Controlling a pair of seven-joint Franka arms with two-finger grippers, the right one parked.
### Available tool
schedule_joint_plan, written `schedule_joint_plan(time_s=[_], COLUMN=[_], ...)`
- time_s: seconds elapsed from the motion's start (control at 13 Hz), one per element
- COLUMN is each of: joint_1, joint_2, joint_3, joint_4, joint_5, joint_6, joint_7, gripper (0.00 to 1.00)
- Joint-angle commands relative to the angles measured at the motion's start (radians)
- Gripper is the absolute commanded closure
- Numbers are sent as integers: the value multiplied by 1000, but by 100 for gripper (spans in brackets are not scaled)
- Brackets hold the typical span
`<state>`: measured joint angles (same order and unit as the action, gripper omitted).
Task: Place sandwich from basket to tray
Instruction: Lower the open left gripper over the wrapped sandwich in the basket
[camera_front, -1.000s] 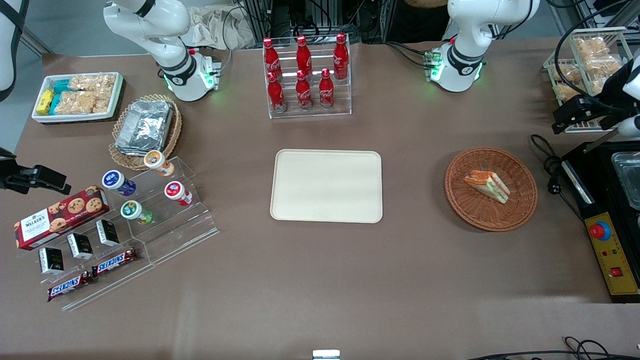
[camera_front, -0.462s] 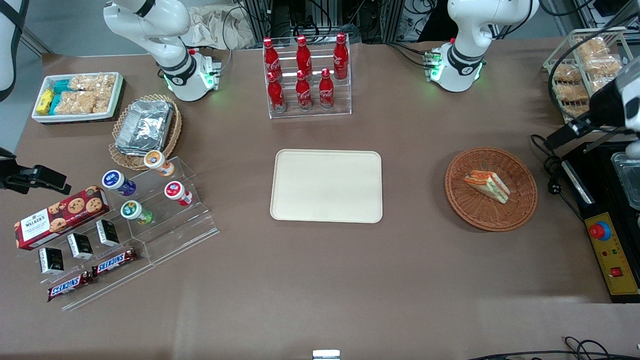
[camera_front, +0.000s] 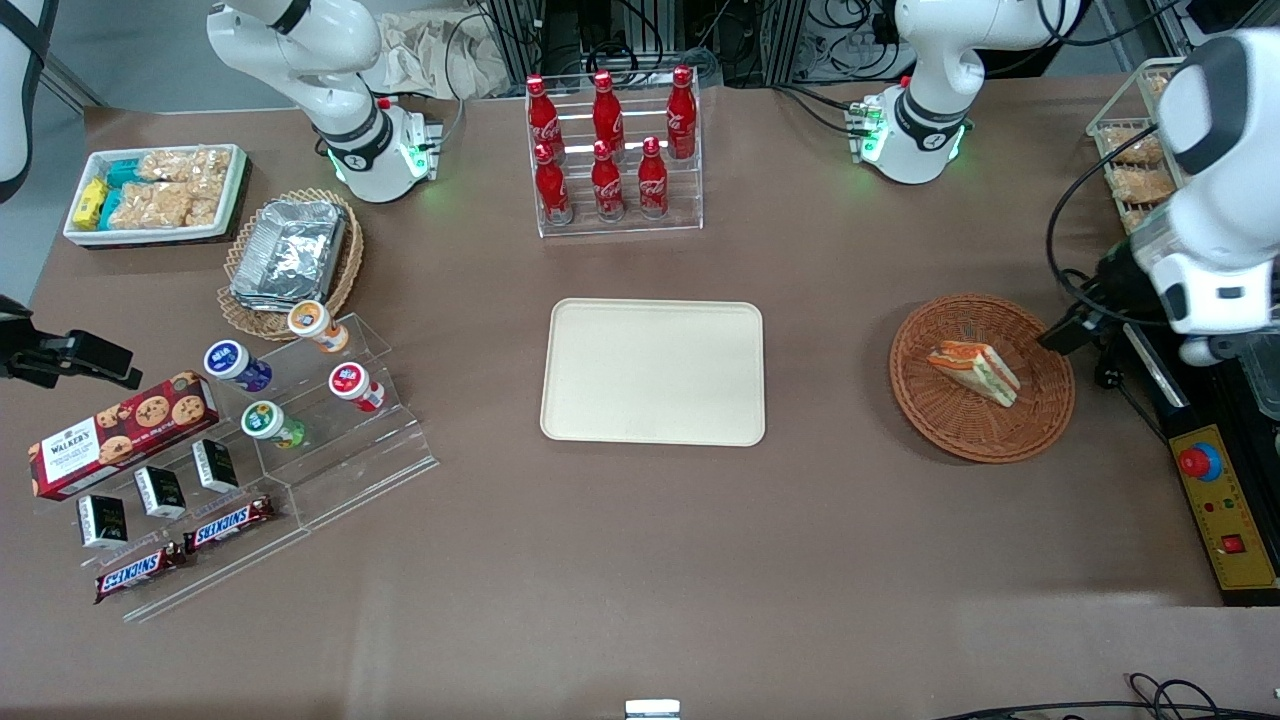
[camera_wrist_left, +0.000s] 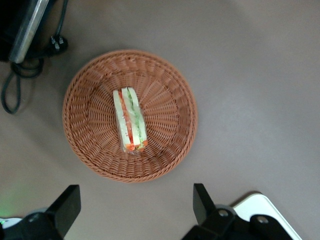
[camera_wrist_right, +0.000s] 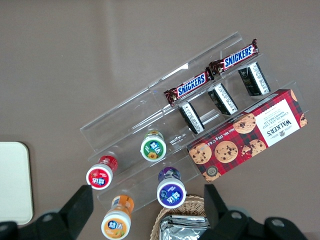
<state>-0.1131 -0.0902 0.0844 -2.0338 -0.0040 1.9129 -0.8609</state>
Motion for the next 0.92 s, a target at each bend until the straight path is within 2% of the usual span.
schedule_joint_plan(time_s=[0.0, 0.38, 0.85], joint_1=[-8, -7, 27], joint_2=[-54, 13, 105], joint_3=[2, 5, 12], joint_4=[-186, -318, -445], joint_5=[27, 29, 27], joint_6=[147, 349, 633], joint_7=[-94, -187, -199], gripper=[0, 0, 0])
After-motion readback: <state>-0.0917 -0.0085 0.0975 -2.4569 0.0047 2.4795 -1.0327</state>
